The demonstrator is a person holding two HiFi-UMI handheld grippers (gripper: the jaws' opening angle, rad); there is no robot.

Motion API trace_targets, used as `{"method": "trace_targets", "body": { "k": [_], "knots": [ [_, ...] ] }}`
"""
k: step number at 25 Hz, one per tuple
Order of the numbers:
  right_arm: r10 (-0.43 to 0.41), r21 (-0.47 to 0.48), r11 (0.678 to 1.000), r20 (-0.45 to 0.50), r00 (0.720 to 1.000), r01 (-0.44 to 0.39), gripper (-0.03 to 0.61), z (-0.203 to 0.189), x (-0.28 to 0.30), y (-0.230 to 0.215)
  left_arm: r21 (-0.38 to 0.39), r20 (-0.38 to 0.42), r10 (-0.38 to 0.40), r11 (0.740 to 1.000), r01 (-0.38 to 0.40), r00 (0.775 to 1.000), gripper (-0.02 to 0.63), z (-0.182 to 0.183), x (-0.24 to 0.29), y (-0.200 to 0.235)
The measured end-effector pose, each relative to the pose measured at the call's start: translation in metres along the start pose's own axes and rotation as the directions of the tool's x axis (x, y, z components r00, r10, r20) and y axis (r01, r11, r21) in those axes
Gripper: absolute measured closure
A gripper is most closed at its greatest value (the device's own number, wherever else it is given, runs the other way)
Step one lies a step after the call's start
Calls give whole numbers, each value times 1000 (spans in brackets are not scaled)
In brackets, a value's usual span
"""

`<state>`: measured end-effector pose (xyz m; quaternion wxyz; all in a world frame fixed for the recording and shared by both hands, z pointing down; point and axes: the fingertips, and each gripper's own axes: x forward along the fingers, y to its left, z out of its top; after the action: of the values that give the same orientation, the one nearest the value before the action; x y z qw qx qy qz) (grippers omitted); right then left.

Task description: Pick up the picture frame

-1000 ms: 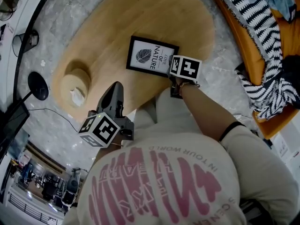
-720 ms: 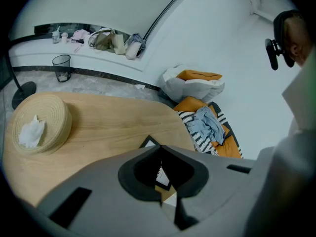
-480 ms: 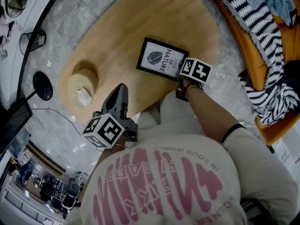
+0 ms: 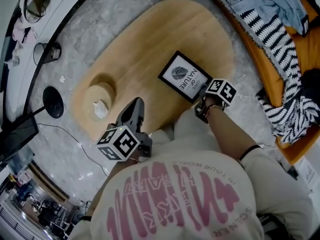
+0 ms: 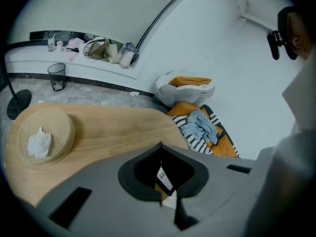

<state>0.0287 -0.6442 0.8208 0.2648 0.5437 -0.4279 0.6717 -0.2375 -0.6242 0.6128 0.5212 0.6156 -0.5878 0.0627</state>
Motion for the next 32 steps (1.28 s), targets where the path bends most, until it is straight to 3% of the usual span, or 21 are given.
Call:
{"method": "trace_targets", "body": {
  "k": [9, 15, 20, 26, 32],
  "knots": [
    [102, 105, 988, 87, 991, -111, 505, -12, -53, 22, 68, 103, -61, 996, 54, 993, 611, 39, -34, -13],
    [213, 136, 962, 168, 962, -237, 505, -5, -103, 66, 124, 180, -127, 987, 106, 975, 611, 74, -57, -31],
    [357, 113, 909, 280, 891, -400, 505, 25, -153, 120, 189, 266, -208, 969, 161, 941, 611, 115, -65, -57],
    [462, 108, 846, 339, 820, -522, 505, 11, -204, 147, 260, 310, -273, 946, 195, 911, 611, 136, -95, -81],
    [556, 72, 769, 415, 720, -635, 505, 13, -259, 174, 343, 347, -352, 910, 231, 869, 611, 160, -126, -108]
  ]
}}
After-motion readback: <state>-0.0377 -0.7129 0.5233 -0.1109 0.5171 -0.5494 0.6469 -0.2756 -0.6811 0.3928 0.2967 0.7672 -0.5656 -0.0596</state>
